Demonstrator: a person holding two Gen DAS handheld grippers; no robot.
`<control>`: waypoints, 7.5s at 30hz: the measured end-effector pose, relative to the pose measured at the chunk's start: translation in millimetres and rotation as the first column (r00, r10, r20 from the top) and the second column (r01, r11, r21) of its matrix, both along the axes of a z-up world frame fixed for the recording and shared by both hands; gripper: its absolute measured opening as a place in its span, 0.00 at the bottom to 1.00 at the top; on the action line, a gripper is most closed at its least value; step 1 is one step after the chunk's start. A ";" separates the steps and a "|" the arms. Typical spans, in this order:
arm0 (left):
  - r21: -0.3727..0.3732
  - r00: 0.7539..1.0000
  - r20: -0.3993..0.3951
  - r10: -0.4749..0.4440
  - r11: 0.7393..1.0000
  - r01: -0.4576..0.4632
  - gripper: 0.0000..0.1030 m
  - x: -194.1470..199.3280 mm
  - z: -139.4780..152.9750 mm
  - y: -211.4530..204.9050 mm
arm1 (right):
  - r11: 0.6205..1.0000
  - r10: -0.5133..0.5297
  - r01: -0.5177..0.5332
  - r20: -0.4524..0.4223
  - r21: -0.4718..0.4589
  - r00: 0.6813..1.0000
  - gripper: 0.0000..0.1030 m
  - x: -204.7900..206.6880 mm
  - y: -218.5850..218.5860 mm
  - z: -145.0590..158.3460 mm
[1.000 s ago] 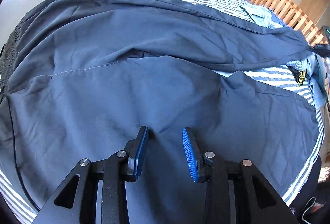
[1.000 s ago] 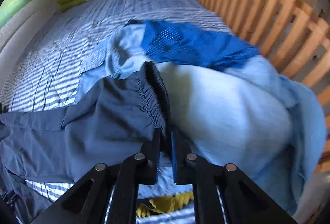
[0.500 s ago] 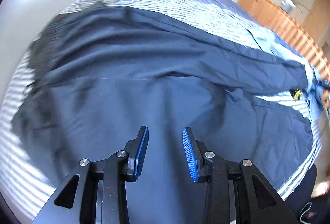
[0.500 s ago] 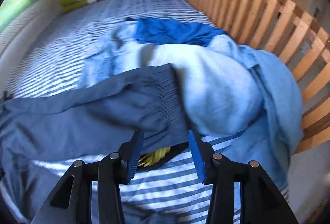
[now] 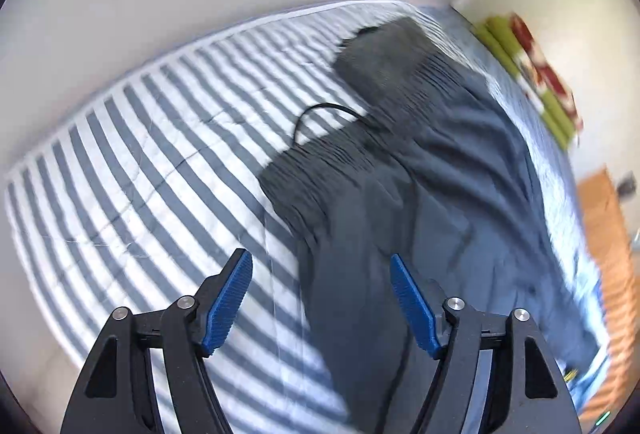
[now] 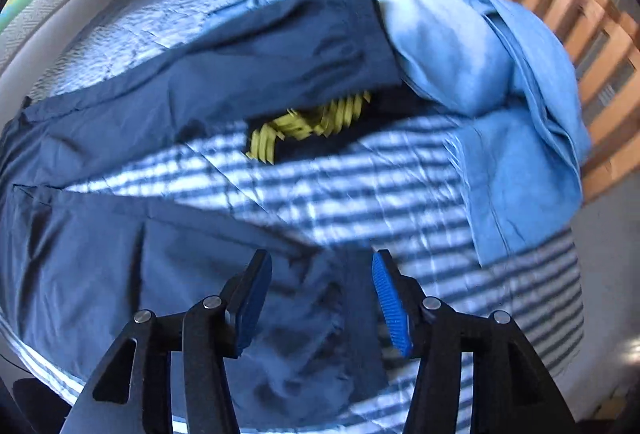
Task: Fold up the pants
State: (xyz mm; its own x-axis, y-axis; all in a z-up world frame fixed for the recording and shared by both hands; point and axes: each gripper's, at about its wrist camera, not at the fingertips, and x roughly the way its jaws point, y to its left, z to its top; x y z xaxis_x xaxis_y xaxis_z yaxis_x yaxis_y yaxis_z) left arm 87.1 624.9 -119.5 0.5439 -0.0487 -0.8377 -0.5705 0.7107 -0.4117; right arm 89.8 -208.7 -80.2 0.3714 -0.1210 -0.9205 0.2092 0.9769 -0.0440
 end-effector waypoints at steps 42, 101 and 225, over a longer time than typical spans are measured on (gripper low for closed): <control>0.188 0.996 -0.068 0.063 0.981 -0.050 0.44 -66.5 48.6 -3.2 | 0.991 -0.129 0.121 0.163 0.061 0.978 0.46 0.2 -56.4 46.3; 0.090 0.801 0.029 -0.597 0.800 0.593 0.59 333.0 20.6 -335.8 | 0.814 0.457 -0.434 -0.036 -0.387 0.889 0.07 267.4 43.5 15.3; 0.715 0.925 0.020 -0.379 0.653 0.251 0.01 75.2 232.2 -110.7 | 0.553 0.831 -0.640 0.292 -0.534 0.474 0.01 122.6 298.7 137.1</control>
